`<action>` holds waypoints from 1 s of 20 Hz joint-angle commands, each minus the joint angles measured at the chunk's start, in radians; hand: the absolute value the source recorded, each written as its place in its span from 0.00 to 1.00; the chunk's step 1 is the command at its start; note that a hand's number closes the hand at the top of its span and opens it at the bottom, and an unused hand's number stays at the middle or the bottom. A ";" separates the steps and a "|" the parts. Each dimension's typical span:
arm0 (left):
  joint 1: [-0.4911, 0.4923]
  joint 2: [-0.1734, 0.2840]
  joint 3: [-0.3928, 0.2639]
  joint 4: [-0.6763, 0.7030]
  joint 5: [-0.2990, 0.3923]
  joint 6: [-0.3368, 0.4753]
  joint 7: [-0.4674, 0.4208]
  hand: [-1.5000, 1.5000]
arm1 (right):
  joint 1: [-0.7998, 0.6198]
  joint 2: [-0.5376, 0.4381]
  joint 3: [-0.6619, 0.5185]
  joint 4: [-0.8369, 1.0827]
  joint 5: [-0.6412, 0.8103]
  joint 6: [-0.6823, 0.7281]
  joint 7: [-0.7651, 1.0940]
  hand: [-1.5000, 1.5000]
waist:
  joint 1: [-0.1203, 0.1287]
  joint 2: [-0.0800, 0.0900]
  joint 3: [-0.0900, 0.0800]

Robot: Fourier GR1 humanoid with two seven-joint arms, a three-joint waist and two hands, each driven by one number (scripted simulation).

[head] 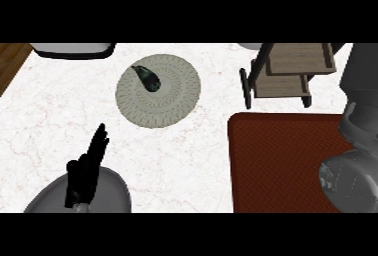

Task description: Pick the croissant from the tray and place it in the tiered basket

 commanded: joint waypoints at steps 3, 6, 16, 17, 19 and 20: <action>0.027 -0.027 -0.011 0.036 -0.012 0.015 -0.014 0.50 | 0.034 0.026 -0.110 -0.072 -0.109 -0.293 0.103 0.00 | -0.002 0.004 -0.003; 0.010 -0.032 -0.021 0.019 -0.021 0.019 0.016 0.50 | 0.038 0.065 -0.132 -0.054 -0.153 -0.423 0.092 0.00 | 0.004 0.005 -0.003; 0.005 -0.028 -0.002 0.030 -0.021 0.010 0.013 0.50 | 0.002 0.039 -0.032 -0.131 -0.044 -0.685 0.060 0.00 | -0.014 -0.003 -0.005; 0.000 -0.027 0.013 0.059 -0.006 -0.002 0.002 0.50 | 0.039 0.042 -0.019 -0.172 -0.014 -0.699 0.045 0.00 | -0.026 -0.004 -0.006; 0.041 -0.006 0.017 0.030 -0.010 -0.001 0.009 0.50 | 0.028 0.036 -0.002 -0.257 0.069 -0.621 0.089 0.00 | -0.034 -0.014 -0.005; 0.036 0.014 0.051 0.052 0.020 -0.031 -0.015 0.50 | 0.049 0.034 -0.002 -0.285 0.112 -0.631 0.102 0.00 | -0.037 -0.012 -0.006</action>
